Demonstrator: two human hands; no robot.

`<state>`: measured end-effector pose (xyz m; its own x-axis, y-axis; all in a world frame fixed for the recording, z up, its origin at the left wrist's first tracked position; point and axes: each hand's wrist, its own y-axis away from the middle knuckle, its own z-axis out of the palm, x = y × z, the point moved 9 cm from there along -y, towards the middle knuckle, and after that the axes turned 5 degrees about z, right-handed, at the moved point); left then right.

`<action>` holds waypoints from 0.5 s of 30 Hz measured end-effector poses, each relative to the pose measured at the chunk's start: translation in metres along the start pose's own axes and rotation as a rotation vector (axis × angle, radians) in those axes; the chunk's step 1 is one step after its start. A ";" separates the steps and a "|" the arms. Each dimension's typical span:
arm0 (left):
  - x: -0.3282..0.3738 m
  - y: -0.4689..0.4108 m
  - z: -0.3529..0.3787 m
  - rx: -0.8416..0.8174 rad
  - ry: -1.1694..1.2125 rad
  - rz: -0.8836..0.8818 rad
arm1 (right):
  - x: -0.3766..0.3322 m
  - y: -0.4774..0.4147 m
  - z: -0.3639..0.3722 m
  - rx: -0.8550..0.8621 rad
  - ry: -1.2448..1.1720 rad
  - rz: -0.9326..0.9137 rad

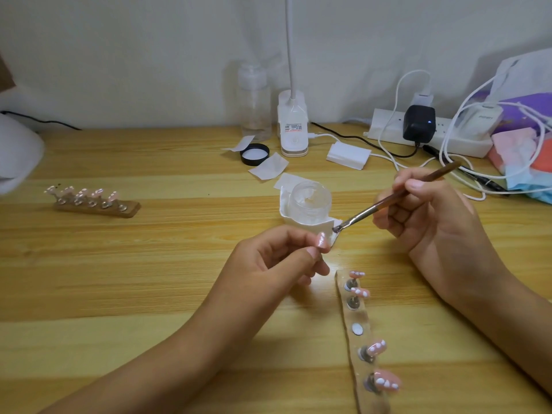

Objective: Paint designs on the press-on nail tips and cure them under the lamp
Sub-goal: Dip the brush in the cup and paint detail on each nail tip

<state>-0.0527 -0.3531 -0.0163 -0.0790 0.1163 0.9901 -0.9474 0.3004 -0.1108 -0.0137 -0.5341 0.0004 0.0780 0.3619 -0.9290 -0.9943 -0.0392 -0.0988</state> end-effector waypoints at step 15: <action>0.003 0.001 -0.002 0.015 -0.059 0.021 | 0.000 -0.002 -0.009 0.050 -0.046 -0.003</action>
<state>-0.0531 -0.3507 -0.0138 -0.1164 0.0662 0.9910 -0.9497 0.2845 -0.1305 -0.0106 -0.5422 -0.0025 0.0788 0.4041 -0.9113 -0.9966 0.0086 -0.0824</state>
